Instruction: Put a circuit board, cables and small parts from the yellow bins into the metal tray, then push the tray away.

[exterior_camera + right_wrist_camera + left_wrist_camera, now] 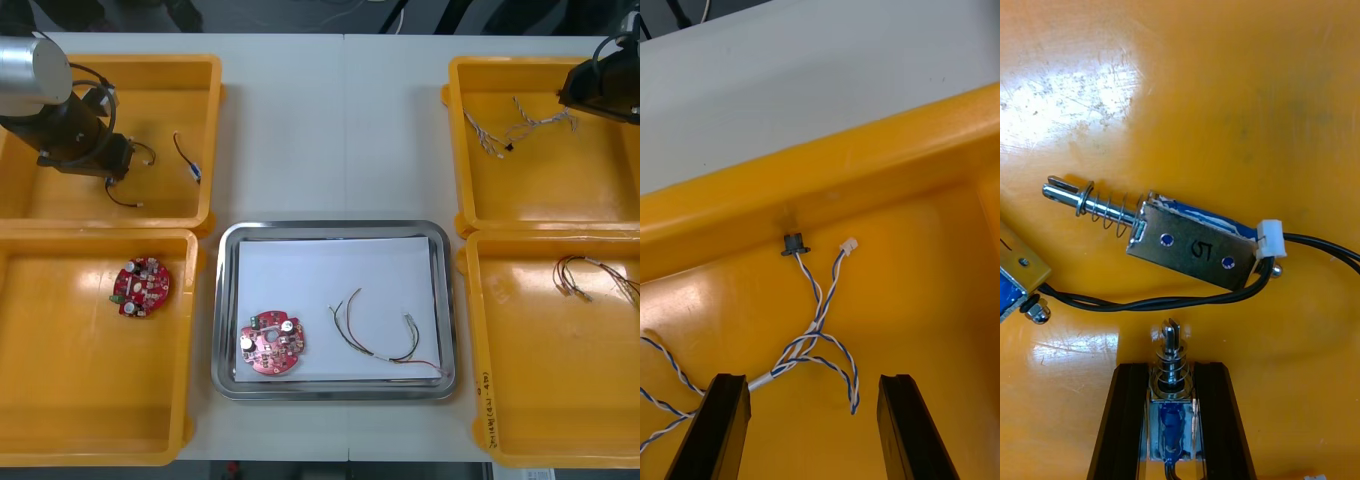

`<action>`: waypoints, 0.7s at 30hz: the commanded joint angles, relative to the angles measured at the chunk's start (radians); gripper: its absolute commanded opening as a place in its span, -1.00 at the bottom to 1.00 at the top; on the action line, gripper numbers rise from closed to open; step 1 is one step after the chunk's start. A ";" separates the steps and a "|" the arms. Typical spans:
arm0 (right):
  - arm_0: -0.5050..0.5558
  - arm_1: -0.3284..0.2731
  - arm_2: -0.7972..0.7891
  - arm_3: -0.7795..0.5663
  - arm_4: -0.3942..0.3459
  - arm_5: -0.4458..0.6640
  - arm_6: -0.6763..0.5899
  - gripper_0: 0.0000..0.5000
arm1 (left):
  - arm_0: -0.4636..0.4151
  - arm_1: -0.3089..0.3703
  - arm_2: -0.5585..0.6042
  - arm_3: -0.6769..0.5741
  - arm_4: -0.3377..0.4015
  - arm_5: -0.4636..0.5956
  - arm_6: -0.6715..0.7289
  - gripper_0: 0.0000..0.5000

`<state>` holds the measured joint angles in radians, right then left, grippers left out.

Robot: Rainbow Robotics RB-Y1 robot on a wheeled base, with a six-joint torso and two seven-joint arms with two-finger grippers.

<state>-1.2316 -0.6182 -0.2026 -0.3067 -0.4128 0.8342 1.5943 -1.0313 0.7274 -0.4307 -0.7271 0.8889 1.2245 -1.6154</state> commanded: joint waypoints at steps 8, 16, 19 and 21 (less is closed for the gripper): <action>0.031 0.008 -0.012 -0.017 0.015 -0.030 0.024 1.00 | -0.047 0.035 0.076 -0.063 -0.016 0.096 -0.077 -1.00; 0.037 0.014 -0.011 0.004 0.015 -0.069 0.023 1.00 | -0.047 0.075 0.145 -0.147 -0.047 0.233 -0.047 -1.00; 0.037 0.014 -0.011 0.004 0.015 -0.067 0.018 1.00 | -0.047 0.083 0.171 -0.184 -0.077 0.294 -0.032 -1.00; 0.037 0.014 -0.011 0.004 0.015 -0.069 0.018 1.00 | -0.047 0.086 0.182 -0.215 -0.108 0.340 -0.003 -1.00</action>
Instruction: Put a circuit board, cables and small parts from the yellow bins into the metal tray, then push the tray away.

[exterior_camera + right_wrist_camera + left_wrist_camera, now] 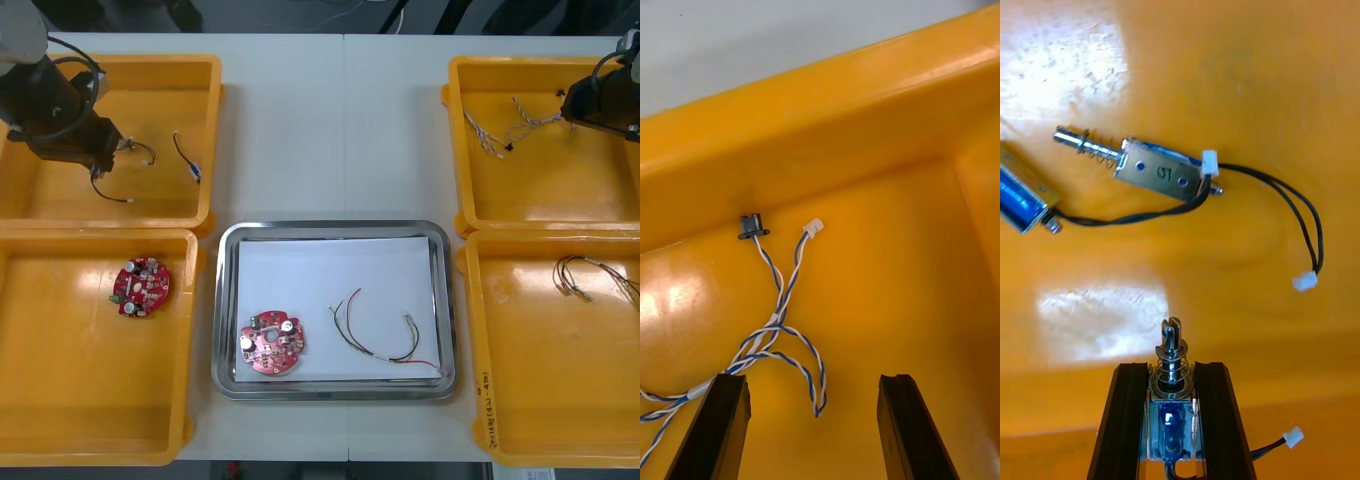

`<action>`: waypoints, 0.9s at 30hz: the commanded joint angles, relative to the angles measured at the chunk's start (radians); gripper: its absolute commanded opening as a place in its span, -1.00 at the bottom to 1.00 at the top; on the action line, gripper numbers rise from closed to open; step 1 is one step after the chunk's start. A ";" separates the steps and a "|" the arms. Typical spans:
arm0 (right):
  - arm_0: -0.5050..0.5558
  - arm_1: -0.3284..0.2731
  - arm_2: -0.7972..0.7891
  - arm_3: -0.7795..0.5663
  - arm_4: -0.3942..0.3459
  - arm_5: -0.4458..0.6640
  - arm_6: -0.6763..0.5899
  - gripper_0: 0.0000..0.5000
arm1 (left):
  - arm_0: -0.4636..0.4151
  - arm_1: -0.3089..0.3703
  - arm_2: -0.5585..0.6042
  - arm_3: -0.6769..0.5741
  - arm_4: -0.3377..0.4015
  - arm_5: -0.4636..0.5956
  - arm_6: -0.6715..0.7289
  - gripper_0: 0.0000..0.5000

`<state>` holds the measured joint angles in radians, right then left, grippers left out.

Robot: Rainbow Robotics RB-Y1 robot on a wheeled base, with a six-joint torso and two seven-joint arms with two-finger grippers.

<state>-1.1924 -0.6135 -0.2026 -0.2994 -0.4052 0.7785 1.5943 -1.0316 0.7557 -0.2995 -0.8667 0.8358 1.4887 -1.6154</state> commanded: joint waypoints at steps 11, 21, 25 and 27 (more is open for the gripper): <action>0.004 0.009 -0.011 -0.003 0.008 -0.024 0.024 1.00 | -0.008 0.054 0.059 -0.388 -0.090 0.303 0.269 -1.00; 0.027 0.012 -0.011 -0.003 -0.003 -0.058 0.030 1.00 | -0.002 -0.010 0.059 -0.609 -0.044 0.429 0.446 -1.00; 0.039 0.017 -0.011 -0.003 -0.006 -0.076 0.036 1.00 | -0.001 -0.065 0.059 -0.680 -0.035 0.431 0.514 -1.00; 0.043 0.018 -0.011 -0.004 -0.009 -0.081 0.038 1.00 | 0.002 -0.090 0.059 -0.703 -0.035 0.431 0.542 -1.00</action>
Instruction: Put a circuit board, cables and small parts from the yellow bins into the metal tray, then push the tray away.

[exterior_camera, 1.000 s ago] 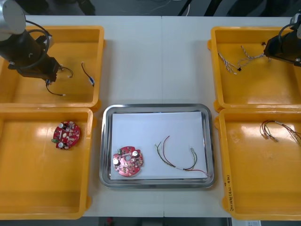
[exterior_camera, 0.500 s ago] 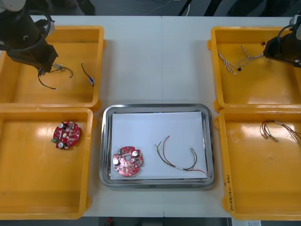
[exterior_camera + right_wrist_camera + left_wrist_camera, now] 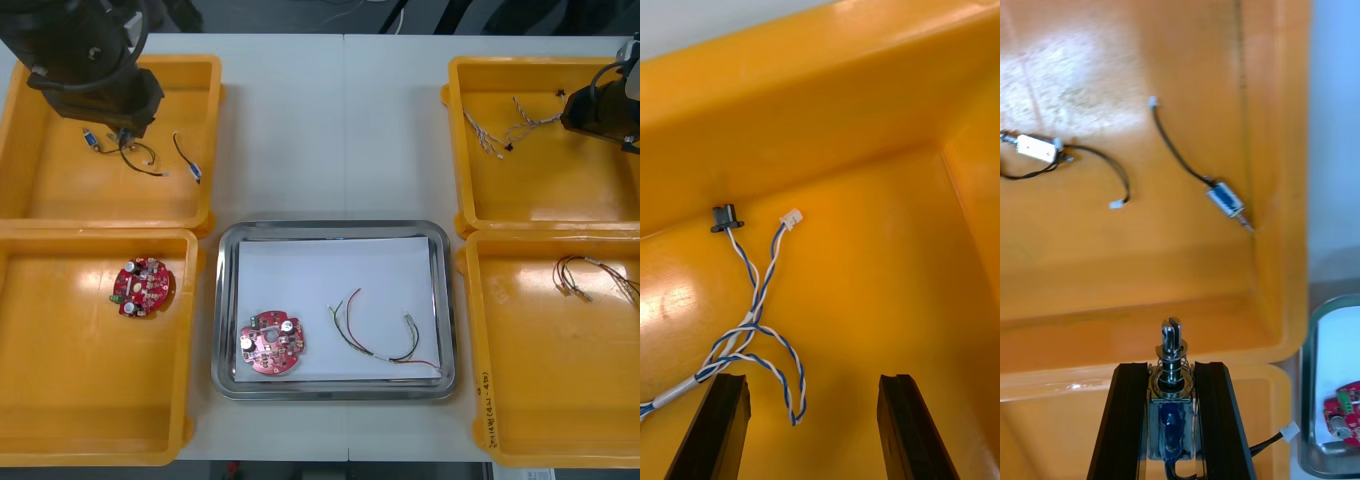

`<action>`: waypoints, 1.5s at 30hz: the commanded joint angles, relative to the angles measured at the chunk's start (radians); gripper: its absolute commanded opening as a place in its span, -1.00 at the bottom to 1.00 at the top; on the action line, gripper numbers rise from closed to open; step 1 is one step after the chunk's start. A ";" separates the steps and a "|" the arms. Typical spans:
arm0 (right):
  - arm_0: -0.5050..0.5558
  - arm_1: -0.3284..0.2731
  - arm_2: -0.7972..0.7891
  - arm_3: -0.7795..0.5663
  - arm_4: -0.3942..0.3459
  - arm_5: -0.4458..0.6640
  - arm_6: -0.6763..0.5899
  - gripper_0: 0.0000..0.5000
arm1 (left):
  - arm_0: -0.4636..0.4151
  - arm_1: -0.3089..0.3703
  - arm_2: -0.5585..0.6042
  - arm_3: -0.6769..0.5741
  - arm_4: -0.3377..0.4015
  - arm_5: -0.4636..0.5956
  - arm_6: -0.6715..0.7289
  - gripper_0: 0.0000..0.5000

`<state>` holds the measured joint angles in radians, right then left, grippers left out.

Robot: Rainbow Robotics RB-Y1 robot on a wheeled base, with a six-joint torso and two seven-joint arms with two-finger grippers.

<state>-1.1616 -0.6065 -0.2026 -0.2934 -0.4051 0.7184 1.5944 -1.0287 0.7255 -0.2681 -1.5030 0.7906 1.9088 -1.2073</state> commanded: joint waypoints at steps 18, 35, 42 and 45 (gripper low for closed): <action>0.036 0.025 -0.009 -0.009 -0.015 -0.063 0.061 -1.00 | 0.139 -0.164 -0.181 -0.313 -0.033 -0.099 0.422 -1.00; 0.034 -0.042 -0.009 -0.155 -0.014 0.179 0.082 -1.00 | 0.210 -0.161 -0.408 -0.322 -0.087 -0.278 0.600 -1.00; 0.036 -0.075 -0.009 -0.210 -0.012 0.308 0.091 -1.00 | 0.231 -0.147 -0.474 -0.322 -0.114 -0.346 0.632 -0.99; 0.051 -0.084 -0.011 -0.257 -0.012 0.363 0.091 -1.00 | 0.239 -0.143 -0.488 -0.322 -0.119 -0.349 0.638 -1.00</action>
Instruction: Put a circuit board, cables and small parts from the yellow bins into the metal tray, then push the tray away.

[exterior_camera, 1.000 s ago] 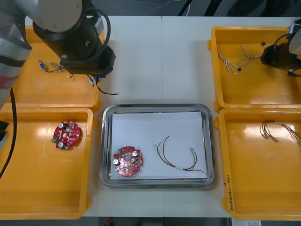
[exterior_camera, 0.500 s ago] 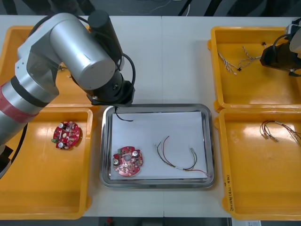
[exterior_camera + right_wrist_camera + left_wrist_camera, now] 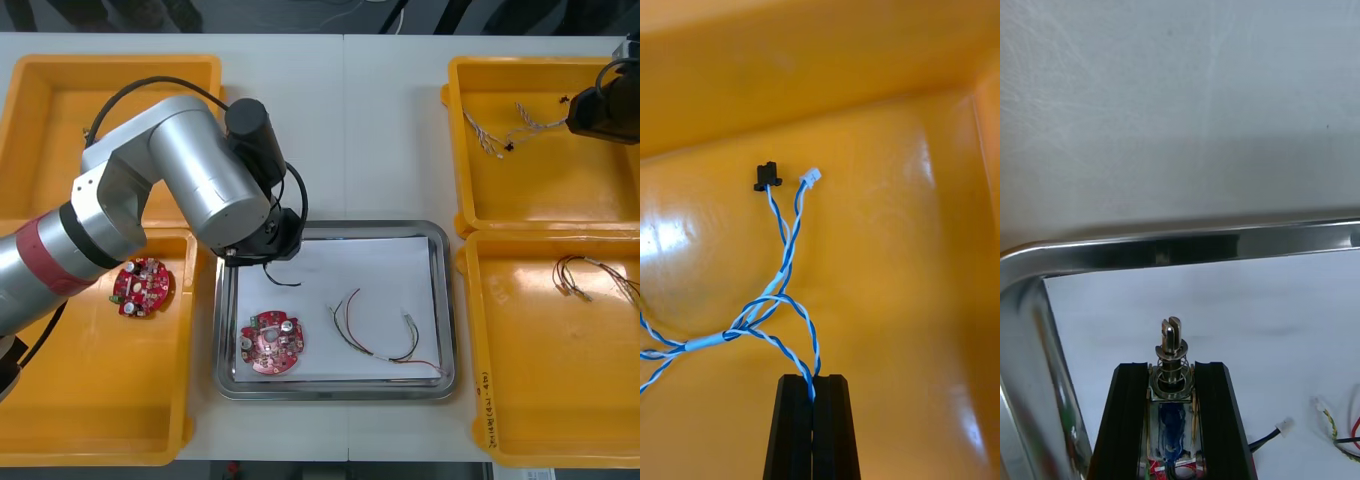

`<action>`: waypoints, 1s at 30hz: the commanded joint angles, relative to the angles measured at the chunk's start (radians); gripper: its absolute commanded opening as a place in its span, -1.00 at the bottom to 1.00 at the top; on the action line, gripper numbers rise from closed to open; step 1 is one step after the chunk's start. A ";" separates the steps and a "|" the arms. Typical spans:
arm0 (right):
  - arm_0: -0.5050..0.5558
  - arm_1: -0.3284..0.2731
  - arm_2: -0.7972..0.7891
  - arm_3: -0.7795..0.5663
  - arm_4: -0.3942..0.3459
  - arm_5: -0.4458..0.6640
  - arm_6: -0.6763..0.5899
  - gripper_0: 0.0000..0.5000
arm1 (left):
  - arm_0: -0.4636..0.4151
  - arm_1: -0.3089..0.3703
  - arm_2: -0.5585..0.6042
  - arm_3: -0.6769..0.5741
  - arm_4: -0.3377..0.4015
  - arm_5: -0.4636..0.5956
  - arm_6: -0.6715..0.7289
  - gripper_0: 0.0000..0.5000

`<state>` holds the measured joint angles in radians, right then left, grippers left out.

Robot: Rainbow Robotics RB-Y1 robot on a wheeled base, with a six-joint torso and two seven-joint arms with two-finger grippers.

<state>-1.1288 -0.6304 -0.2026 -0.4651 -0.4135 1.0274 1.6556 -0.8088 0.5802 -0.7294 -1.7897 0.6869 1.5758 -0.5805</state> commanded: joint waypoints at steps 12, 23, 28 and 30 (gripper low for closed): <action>0.162 -0.063 -0.063 -0.423 -0.005 0.318 0.009 -1.00 | 0.051 0.038 -0.071 -0.036 -0.030 -0.086 0.019 -0.98; 0.267 -0.054 -0.098 -0.624 -0.025 0.456 -0.004 -1.00 | 0.051 0.038 -0.073 -0.036 -0.030 -0.086 0.031 1.00; 0.319 -0.029 -0.109 -0.711 -0.025 0.488 -0.010 -1.00 | 0.049 0.038 -0.073 -0.036 -0.037 -0.086 0.033 1.00; 0.333 -0.018 -0.115 -0.736 -0.025 0.504 -0.014 -1.00 | 0.049 0.040 -0.073 -0.037 -0.038 -0.085 0.036 1.00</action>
<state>-0.8195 -0.6475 -0.2705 -1.1383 -0.4317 1.5117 1.6647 -0.7671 0.5910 -0.7919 -1.7900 0.6613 1.4998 -0.5802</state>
